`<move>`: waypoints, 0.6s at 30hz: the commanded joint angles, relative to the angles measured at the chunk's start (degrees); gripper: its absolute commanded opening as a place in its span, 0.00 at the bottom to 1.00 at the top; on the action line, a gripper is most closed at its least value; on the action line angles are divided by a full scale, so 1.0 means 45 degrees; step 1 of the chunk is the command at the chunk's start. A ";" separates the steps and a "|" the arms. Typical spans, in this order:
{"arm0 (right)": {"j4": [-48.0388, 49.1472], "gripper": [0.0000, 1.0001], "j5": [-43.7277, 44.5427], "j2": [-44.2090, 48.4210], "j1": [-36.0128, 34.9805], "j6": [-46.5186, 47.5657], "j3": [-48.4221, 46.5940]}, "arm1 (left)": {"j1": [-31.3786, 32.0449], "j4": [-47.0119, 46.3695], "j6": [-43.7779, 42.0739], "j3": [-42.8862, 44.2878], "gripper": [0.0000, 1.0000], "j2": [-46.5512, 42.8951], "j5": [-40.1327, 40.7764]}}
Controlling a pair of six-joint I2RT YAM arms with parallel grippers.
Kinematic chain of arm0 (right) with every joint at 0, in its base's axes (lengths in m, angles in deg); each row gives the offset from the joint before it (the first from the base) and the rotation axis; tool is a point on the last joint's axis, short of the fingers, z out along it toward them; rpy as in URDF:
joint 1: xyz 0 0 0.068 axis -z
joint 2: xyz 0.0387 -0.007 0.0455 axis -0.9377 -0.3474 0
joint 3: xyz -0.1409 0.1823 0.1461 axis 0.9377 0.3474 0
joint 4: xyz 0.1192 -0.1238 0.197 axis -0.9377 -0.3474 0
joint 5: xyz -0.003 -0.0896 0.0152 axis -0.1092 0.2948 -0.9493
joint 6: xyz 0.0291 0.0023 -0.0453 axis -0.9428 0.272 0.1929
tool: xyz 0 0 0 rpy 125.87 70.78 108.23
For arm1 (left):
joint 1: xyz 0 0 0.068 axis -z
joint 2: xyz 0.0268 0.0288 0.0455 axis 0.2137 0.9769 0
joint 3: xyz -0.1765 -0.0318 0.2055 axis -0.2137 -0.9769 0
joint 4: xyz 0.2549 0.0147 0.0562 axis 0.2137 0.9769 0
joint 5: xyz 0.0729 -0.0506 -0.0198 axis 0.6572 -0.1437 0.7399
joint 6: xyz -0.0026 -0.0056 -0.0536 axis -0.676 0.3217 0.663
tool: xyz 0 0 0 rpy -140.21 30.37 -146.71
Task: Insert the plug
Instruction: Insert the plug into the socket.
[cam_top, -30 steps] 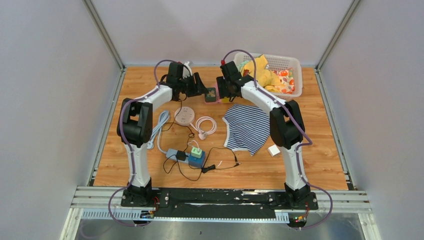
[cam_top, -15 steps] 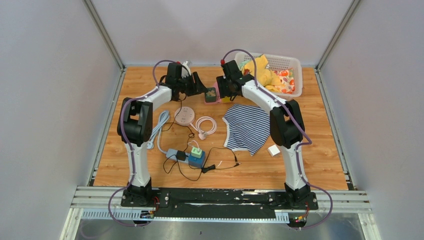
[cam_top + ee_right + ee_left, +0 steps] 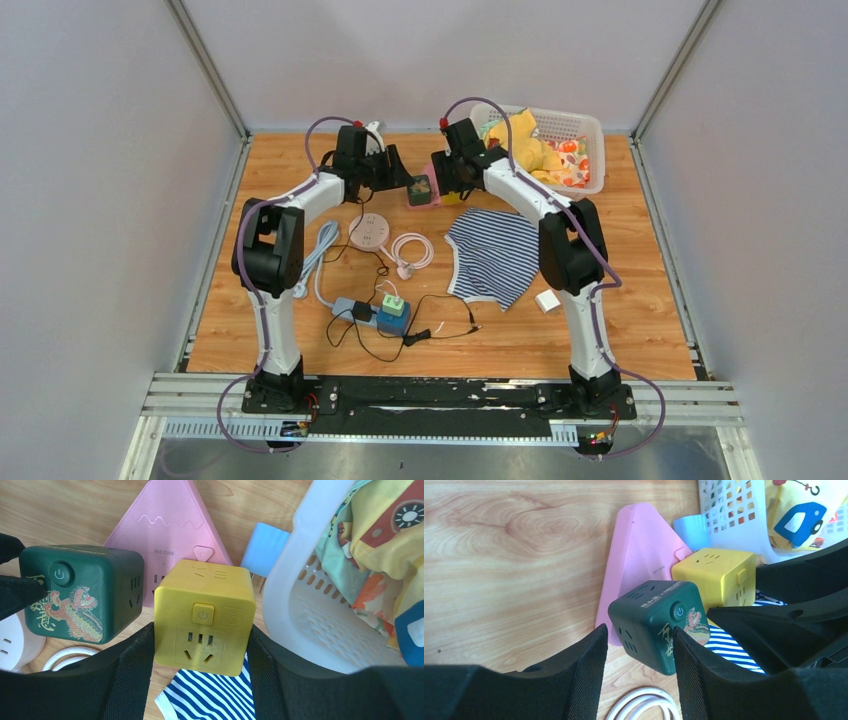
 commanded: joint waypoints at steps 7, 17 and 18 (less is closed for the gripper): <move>-0.1403 0.06 -0.1847 -0.1083 -0.0815 -0.0776 -0.0196 | -0.0464 0.3284 -0.0919 -0.1082 0.54 -0.0638 0.1486; -0.1525 0.06 -0.1505 -0.1071 -0.1190 -0.1344 -0.0441 | -0.0869 0.3391 -0.0489 -0.1576 0.58 -0.2188 0.1364; -0.1539 0.06 -0.1492 -0.1062 -0.1201 -0.1383 -0.0443 | -0.0909 0.3417 -0.0420 -0.1595 0.59 -0.2403 0.1463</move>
